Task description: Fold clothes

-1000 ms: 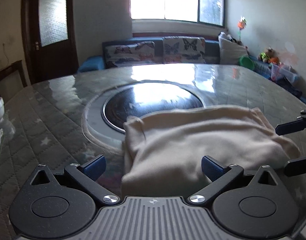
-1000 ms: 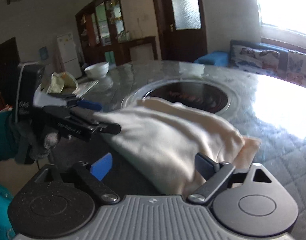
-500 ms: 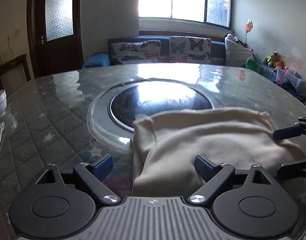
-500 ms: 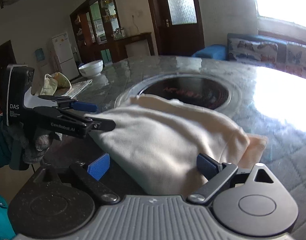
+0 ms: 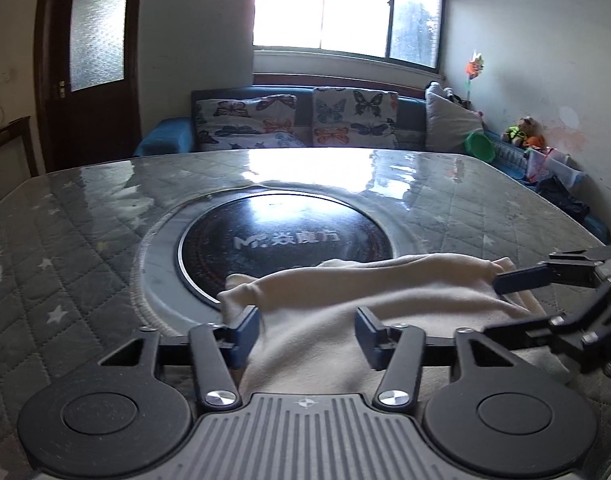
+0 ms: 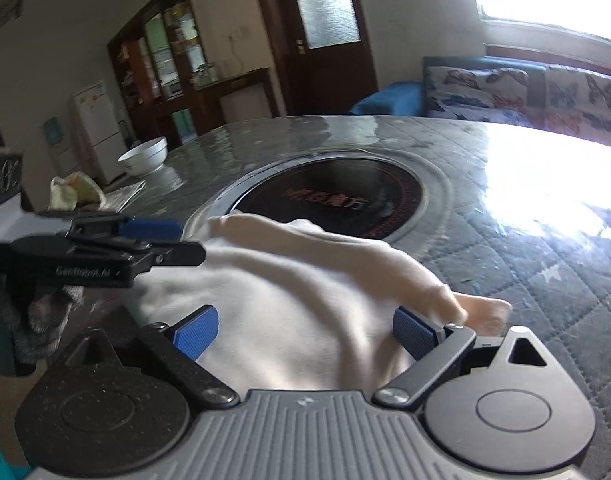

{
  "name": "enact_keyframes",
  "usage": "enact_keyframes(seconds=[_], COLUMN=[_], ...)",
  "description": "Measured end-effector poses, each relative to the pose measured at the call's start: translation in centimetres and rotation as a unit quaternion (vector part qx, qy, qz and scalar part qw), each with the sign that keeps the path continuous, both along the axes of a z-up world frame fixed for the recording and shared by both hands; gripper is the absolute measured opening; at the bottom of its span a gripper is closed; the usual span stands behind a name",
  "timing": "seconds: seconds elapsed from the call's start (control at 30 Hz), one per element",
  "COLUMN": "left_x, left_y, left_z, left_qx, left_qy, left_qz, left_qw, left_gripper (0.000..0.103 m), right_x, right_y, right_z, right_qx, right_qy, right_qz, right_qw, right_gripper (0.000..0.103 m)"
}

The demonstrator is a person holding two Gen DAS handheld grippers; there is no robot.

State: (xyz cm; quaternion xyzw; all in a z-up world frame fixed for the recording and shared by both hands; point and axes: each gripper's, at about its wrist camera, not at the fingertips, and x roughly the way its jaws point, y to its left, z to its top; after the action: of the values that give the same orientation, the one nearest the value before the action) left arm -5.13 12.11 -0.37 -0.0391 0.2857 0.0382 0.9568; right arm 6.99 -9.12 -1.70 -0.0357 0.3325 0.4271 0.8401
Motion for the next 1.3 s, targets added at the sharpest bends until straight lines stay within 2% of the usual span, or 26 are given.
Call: enact_keyframes(seconds=[0.37,0.57,0.73,0.87,1.0,1.13,1.23,1.3], left_x=[3.7,4.7,5.7,6.9,7.8,7.9,8.1,8.0], left_y=[-0.3,0.2,0.2,0.3,0.8,1.1,1.3,1.5], left_z=[-1.9,-1.6,-1.1,-1.3,-1.7,-1.7,-1.8,-1.7], left_qx=[0.026,0.032,0.045,0.049,0.04,0.034,0.032,0.028], left_qy=[0.038,0.042,0.041,0.044,0.06,0.06,0.065,0.066], left_qz=[-0.02,-0.016,-0.026,-0.026,-0.022,-0.021,-0.018,-0.015], left_qw=[0.9988,0.9985,0.9978,0.9975,0.9972,0.9974,0.9972,0.9974], left_gripper=[0.051,0.052,0.052,0.052,0.055,0.058,0.059,0.062], right_x=[1.7,2.4,3.2,4.5,5.7,6.3,7.1,7.6], right_y=[2.7,4.7,5.5,6.3,6.7,6.8,7.5,7.4], right_z=[-0.1,-0.6,0.1,-0.3,-0.2,0.1,-0.7,-0.9], right_qx=[-0.072,-0.123,-0.137,-0.148,-0.147,-0.14,-0.16,-0.151], right_qy=[-0.047,-0.059,-0.055,-0.036,-0.021,-0.026,-0.031,-0.022], right_qz=[-0.032,-0.042,-0.051,-0.064,-0.083,-0.094,-0.098,-0.104], right_qw=[0.996,0.99,0.988,0.986,0.985,0.985,0.982,0.983], right_gripper=[0.093,0.093,0.093,0.094,0.095,0.096,0.099,0.1])
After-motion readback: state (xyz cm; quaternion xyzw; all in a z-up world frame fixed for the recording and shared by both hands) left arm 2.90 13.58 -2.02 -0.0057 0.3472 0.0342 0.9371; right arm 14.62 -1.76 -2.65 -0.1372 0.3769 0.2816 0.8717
